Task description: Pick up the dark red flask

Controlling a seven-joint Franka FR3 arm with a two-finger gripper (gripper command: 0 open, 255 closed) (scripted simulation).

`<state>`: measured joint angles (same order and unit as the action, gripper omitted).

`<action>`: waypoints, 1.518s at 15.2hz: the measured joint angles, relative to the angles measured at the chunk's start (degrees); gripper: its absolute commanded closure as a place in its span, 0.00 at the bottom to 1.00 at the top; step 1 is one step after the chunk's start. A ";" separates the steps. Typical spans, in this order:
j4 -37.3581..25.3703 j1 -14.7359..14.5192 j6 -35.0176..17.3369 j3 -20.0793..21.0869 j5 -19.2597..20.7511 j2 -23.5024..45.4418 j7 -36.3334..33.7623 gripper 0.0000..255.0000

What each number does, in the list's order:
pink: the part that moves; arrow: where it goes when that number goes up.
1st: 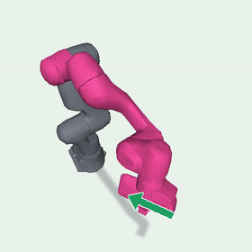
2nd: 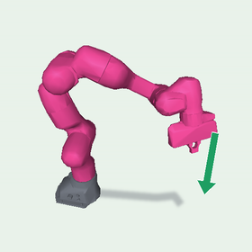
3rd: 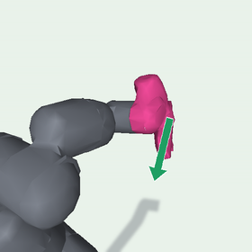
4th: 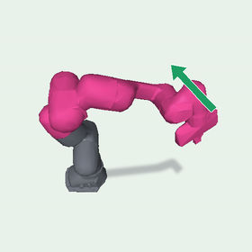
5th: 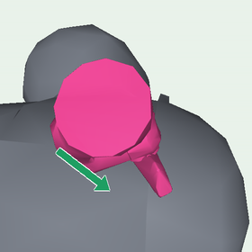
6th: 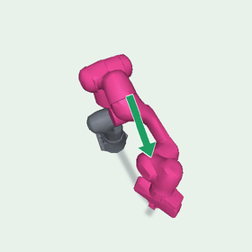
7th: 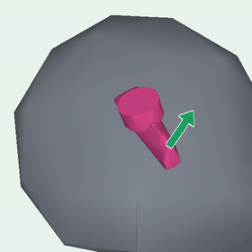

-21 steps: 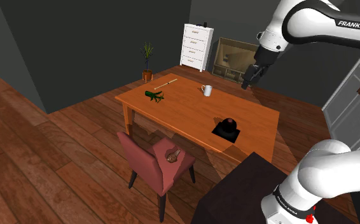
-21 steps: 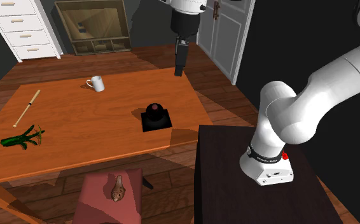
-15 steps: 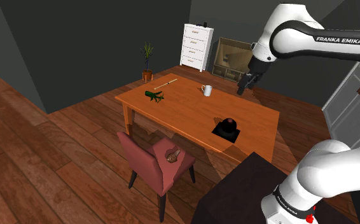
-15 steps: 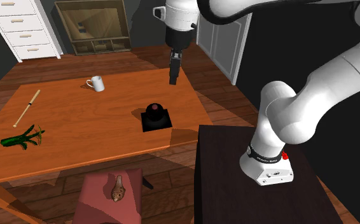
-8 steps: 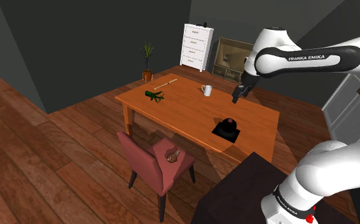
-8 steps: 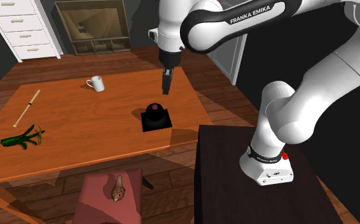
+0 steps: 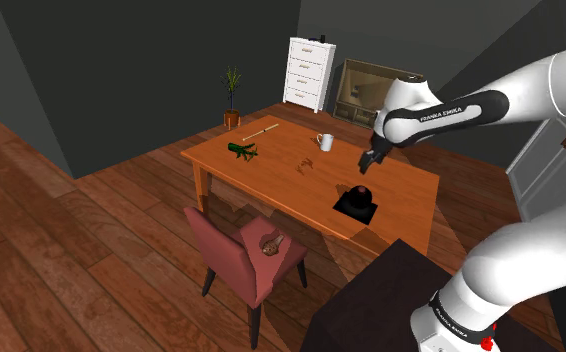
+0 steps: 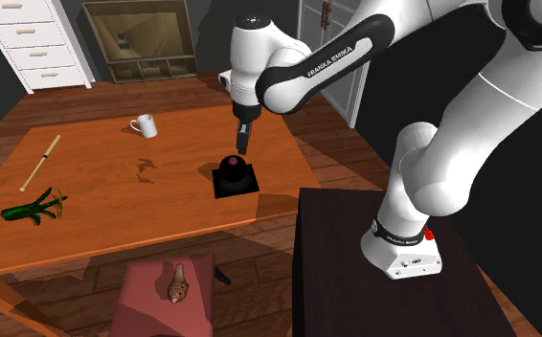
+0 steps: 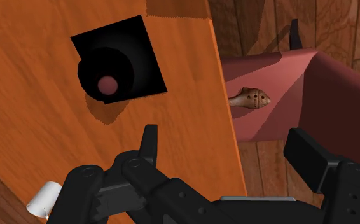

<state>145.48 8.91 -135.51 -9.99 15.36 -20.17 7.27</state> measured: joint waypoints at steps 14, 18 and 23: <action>-10.50 5.58 -22.44 -4.81 8.58 30.28 -3.69 0.00; -15.84 6.75 -26.82 -6.37 9.70 39.03 -4.47 0.00; -23.60 8.43 -30.63 -7.73 9.96 49.45 -5.10 0.00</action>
<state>121.88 17.35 -166.14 -17.72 25.32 29.28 2.17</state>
